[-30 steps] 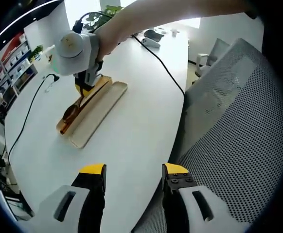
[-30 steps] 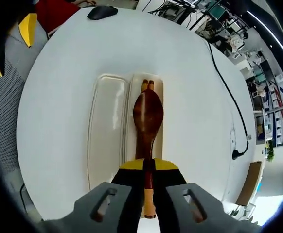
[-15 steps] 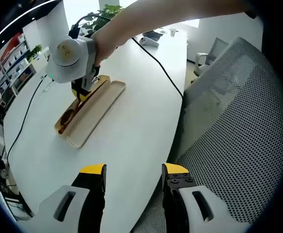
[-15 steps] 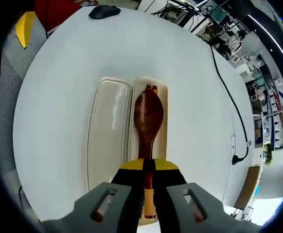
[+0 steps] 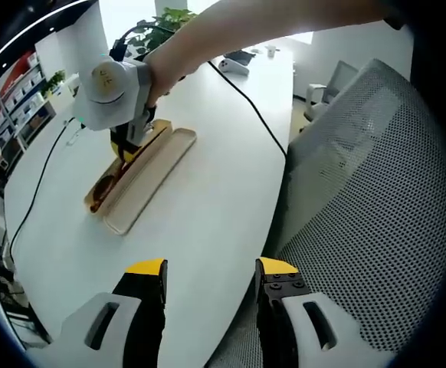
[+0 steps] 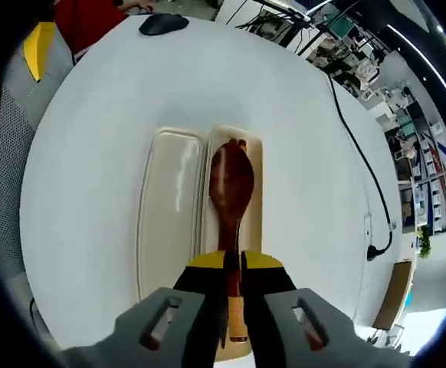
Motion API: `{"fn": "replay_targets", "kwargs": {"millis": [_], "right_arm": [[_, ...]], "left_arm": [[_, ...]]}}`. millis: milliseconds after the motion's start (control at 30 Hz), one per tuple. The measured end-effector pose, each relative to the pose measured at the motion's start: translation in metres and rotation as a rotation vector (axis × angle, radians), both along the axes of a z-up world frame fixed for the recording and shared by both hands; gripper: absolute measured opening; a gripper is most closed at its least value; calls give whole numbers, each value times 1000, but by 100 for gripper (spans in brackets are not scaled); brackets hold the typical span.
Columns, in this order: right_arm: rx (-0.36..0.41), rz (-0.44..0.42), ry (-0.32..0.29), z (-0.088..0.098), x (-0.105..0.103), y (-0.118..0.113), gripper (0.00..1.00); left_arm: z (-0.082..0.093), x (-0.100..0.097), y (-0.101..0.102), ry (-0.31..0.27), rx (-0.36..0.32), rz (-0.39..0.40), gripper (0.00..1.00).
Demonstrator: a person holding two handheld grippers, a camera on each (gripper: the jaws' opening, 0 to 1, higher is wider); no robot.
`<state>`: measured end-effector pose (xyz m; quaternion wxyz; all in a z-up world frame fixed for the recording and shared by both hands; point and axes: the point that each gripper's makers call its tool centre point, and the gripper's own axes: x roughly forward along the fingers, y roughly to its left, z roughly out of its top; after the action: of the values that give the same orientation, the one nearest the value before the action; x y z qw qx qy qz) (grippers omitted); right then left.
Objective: Arrange the utensils inside the cutlery case until each visible utensil rests in its matching compartment.
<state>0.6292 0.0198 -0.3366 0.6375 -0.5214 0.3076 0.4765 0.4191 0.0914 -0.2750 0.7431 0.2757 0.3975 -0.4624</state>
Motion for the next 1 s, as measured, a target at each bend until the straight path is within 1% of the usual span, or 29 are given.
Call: {"fn": "replay_targets", "kwargs": {"millis": [33,100,167,200,300,367,467,600,733,800,867,933,1000], "right_arm": [[14,-12,-1,1,0,0,11],[48,-73,12,3,-1,-3,14],[103,-119,25,7,-3,-3,17],[131,-147,13,11,-2,-4,19],[155,-178,-8,17,-2,-11,27],[161,-189,-17,20,-2,-17,31],[181,-217,-32,26,-2,-25,33],[251,-306,-26,33,-8,-36,37],[277,-338,-10,33,-18,-46,30],[290,-370,-21,35,-19,-54,33],[295,-391,-9,34,-22,-60,37],[297,-401,-5,36,-26,-65,36],[305,-431,-15,40,-26,-72,36]], "left_arm": [[0,0,-1,1,-4,-1,48],[0,-1,-1,3,-1,-6,48],[-1,-1,-1,2,2,-10,48],[-1,-1,-1,3,3,-9,48],[-1,0,-1,2,8,-6,48],[-2,0,0,1,11,-5,48],[-2,-1,-2,3,7,-7,48],[-1,-1,-4,0,-2,-10,49],[1,1,-4,-11,-3,-4,49],[2,2,-4,-19,-2,-5,50],[3,3,-4,-23,-3,-2,50],[3,4,-3,-31,-4,1,51],[5,6,-3,-38,-7,4,51]]}}
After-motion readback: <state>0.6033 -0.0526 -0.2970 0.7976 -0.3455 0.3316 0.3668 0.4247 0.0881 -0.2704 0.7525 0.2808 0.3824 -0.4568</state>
